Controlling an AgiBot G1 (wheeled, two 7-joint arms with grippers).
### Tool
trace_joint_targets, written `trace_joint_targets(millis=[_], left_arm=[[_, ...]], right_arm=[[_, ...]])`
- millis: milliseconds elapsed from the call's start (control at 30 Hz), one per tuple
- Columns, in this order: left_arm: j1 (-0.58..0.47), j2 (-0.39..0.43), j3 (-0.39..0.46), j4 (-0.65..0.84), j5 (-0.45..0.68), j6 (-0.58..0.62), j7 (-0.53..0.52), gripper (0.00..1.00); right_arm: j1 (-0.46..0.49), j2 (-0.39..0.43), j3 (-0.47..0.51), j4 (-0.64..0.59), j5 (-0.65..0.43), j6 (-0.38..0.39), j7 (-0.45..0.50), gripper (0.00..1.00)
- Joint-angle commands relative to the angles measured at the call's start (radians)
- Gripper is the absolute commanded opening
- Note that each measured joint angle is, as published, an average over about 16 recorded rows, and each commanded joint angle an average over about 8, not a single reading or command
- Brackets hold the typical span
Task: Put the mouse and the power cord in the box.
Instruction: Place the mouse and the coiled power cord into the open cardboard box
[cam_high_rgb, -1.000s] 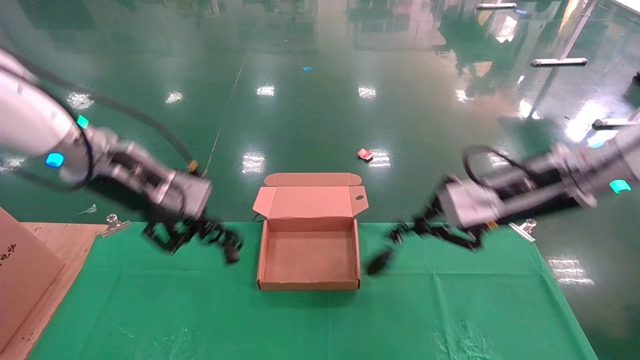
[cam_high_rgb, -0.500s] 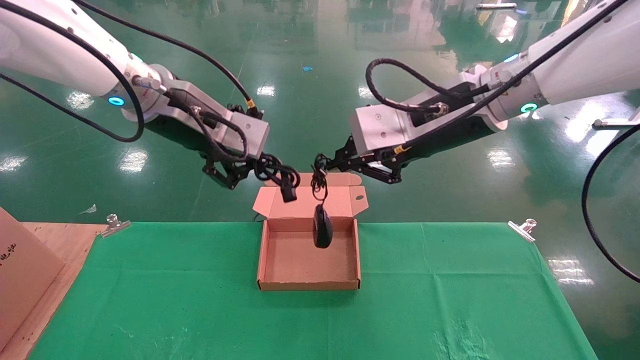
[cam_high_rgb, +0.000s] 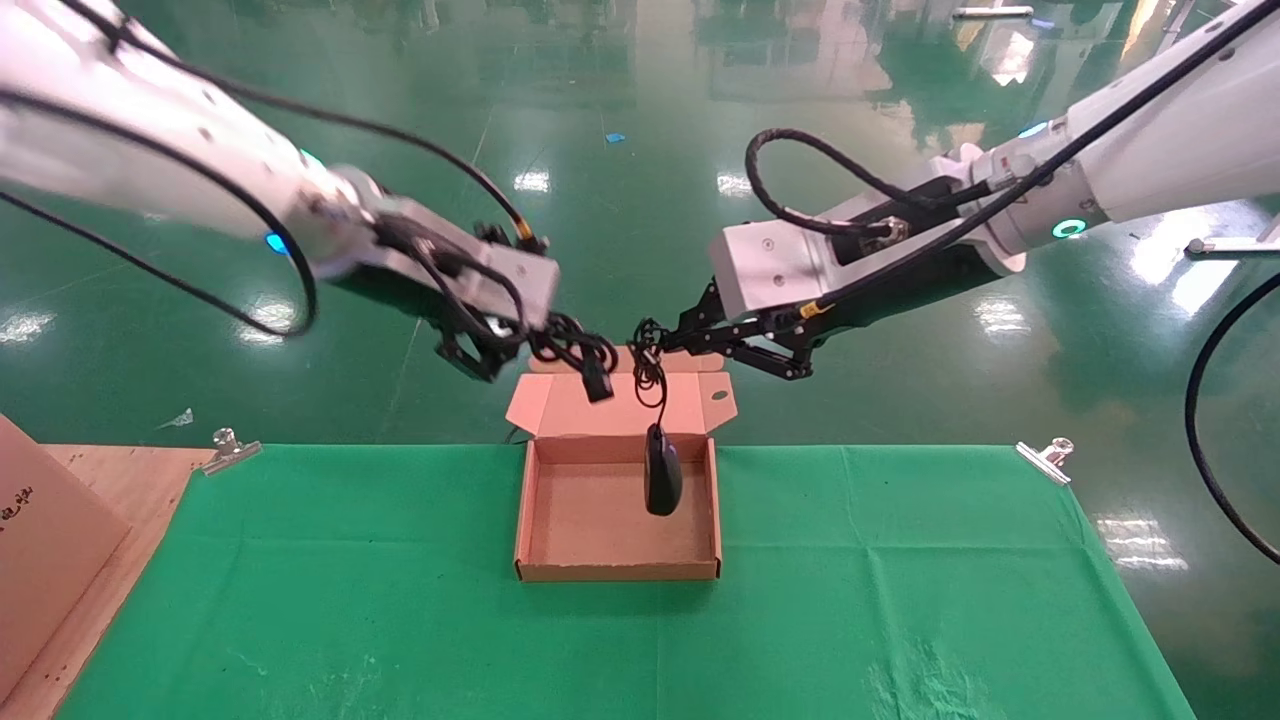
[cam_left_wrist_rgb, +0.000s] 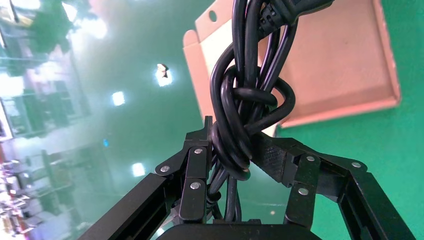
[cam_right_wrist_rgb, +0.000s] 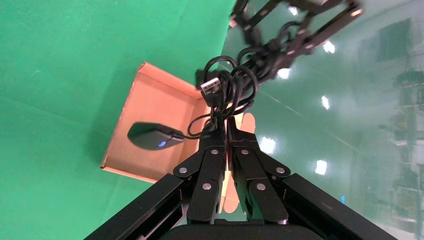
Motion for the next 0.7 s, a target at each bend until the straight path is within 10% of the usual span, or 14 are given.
trace_joint_targets(millis=[33,700], left_arm=[[0.021,0.004,0.010,-0.008,0.001,-0.019,-0.011,0.00],[0.332,0.013,0.268,-0.270,0.057,-0.484,-0.441,0.00]], right_arm=[[0.001,0.002,0.000,-0.001,0.001,-0.002,-0.001,0.00],[0.004,0.073,0.005,-0.038,0.008,-0.025,-0.067,0.00]])
